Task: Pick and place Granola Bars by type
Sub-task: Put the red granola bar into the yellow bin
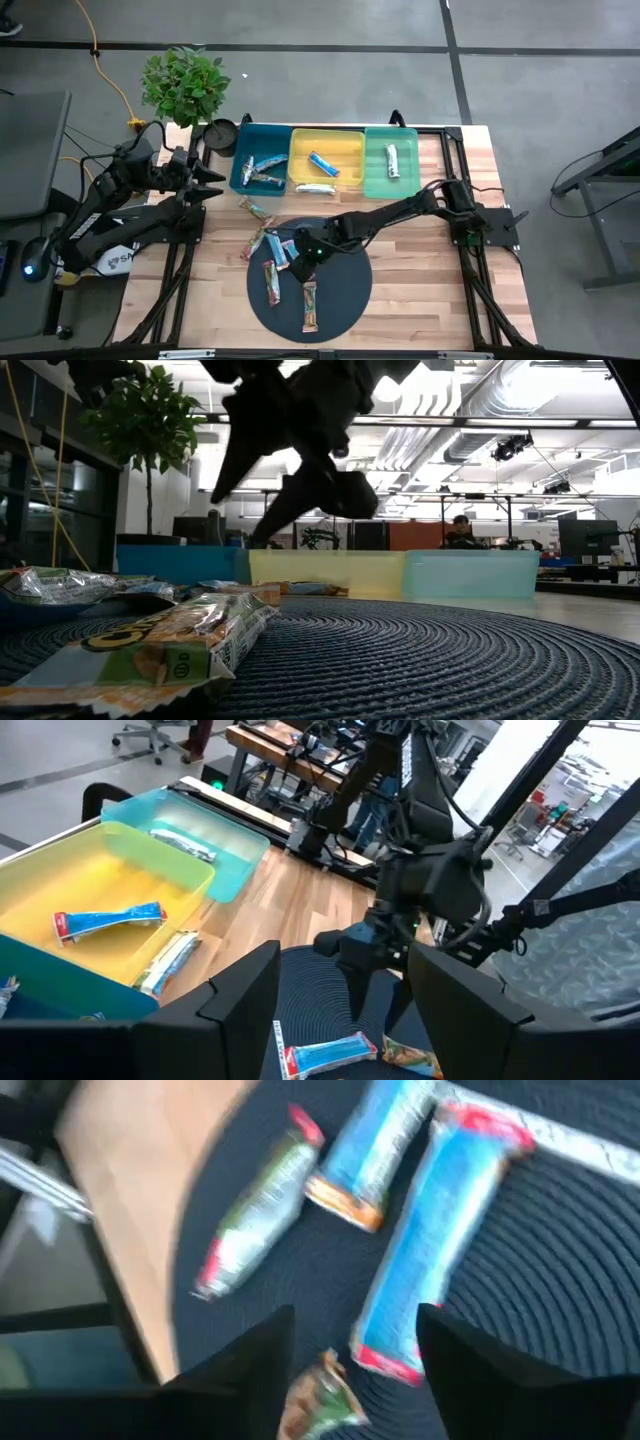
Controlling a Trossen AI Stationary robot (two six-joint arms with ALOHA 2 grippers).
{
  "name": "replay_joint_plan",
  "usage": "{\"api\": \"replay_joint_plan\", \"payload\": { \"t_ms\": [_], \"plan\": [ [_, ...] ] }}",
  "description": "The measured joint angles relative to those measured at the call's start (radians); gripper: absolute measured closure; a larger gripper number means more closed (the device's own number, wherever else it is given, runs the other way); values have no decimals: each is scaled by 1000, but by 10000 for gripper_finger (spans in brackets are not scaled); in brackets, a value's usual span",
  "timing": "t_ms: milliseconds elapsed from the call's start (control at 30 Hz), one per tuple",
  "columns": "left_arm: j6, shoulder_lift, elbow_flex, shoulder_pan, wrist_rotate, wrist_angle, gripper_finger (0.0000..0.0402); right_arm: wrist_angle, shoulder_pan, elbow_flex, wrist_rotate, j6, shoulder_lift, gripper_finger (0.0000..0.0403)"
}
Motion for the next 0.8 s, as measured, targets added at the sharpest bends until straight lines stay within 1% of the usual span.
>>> {"api": "replay_joint_plan", "payload": {
  "t_ms": [100,200,467,567,633,733,800],
  "plan": [
    [-1,0,0,0,0,0,183,29,-11,2,3,-7,-1,182],
    [-2,0,0,0,-4,0,183,26,-24,2,7,-21,-1,170],
    [-2,0,0,0,-26,1,183,43,-47,14,5,-58,8,179],
    [-3,0,0,0,-39,1,183,33,-52,67,-8,-115,8,187],
    [-5,0,0,0,-41,1,183,33,-51,119,11,-160,8,191],
    [-7,0,0,0,-42,1,183,-34,-51,216,59,-248,16,196],
    [-14,0,0,0,-43,1,183,-103,-56,318,79,-288,48,196]
  ]
}}
